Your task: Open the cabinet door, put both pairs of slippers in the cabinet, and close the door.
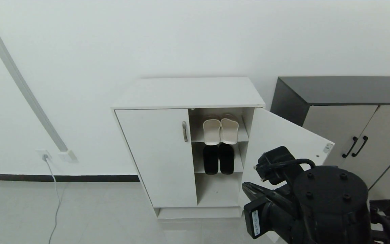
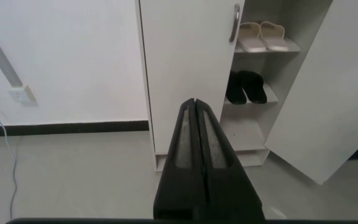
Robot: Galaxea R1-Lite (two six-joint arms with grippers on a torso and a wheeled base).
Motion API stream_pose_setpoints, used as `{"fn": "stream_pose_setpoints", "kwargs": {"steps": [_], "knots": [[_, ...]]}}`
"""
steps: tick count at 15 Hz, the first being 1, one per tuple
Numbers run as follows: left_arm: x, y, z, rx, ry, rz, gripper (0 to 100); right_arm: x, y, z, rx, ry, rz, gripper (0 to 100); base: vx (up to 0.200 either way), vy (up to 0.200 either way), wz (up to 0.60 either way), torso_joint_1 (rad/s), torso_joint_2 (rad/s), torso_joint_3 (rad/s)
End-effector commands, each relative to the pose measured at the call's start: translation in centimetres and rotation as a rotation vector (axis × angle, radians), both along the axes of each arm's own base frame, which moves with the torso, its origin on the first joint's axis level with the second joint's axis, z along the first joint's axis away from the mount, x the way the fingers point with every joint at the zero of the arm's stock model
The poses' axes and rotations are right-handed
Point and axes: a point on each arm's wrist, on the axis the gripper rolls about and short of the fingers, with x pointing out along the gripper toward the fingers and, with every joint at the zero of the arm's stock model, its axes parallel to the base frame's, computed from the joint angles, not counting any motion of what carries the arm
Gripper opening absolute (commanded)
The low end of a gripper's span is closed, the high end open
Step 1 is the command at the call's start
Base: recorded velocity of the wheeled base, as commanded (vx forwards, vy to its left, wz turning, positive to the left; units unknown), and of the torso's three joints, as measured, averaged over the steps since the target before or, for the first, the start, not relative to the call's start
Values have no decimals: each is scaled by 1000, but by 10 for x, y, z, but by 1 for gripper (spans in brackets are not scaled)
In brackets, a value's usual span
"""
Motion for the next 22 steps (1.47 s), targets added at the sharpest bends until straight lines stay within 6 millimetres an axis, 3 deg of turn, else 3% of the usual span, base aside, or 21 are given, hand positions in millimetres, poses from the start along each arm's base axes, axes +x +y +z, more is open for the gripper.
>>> {"fn": "stream_pose_setpoints", "kwargs": {"steps": [1,11,22], "knots": [[0,0,0,0,1,0,0,2,0,-1,-3,3,-4,0,0,0,0,232,-549,-325],[0,0,0,0,1,-2,0,3,-2,-1,-3,2,-10,0,0,0,0,241,-541,-306],[0,0,0,1,1,0,0,22,-9,-2,-14,-24,-70,0,0,0,0,133,-285,-154]]}}
